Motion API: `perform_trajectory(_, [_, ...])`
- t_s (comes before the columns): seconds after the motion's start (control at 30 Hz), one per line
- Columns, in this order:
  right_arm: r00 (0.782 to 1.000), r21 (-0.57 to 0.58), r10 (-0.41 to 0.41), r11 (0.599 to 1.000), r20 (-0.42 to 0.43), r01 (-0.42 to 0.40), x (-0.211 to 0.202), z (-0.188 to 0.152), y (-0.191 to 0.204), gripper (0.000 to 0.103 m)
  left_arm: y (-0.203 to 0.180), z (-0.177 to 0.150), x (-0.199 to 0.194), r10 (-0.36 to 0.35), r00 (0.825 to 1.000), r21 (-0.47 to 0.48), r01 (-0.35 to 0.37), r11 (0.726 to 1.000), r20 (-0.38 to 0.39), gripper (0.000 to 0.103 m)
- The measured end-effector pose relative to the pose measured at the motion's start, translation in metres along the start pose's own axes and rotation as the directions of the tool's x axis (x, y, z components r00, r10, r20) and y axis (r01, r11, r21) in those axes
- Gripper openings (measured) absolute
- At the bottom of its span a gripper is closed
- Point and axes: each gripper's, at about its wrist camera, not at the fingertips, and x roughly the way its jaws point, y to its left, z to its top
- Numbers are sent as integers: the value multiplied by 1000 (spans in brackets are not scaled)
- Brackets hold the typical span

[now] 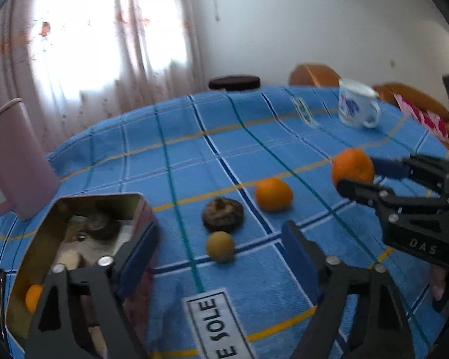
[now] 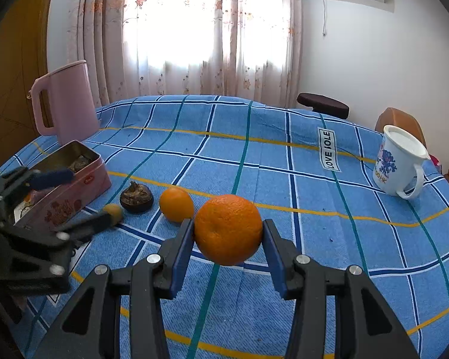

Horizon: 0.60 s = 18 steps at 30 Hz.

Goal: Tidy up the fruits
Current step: 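Grasp a small tan round fruit with the left tool while the right tool holds the orange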

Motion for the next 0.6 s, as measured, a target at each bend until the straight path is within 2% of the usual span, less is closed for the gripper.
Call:
perform_trajectory(0.2, [1000, 5, 10, 1000, 6, -10, -1, 0, -1, 48, 3, 3, 24, -58, 992, -36, 54, 998, -113, 52])
perform_trajectory(0.33, [1000, 2, 13, 1000, 1, -13, 0, 0, 0, 48, 6, 2, 35, -81, 983, -65, 72, 995, -162, 49])
perform_trajectory(0.4, [1000, -3, 14, 1000, -5, -14, 1, 0, 1, 48, 5, 2, 40, -91, 979, -63, 81, 995, -180, 40])
perform_trajectory(0.57, [1000, -7, 23, 1000, -3, -23, 1, 0, 1, 48, 7, 2, 43, -123, 974, -77, 110, 991, -191, 26])
perform_trajectory(0.6, [1000, -7, 27, 1000, 2, -27, 0, 0, 0, 48, 7, 2, 42, -126, 974, -76, 113, 991, -188, 26])
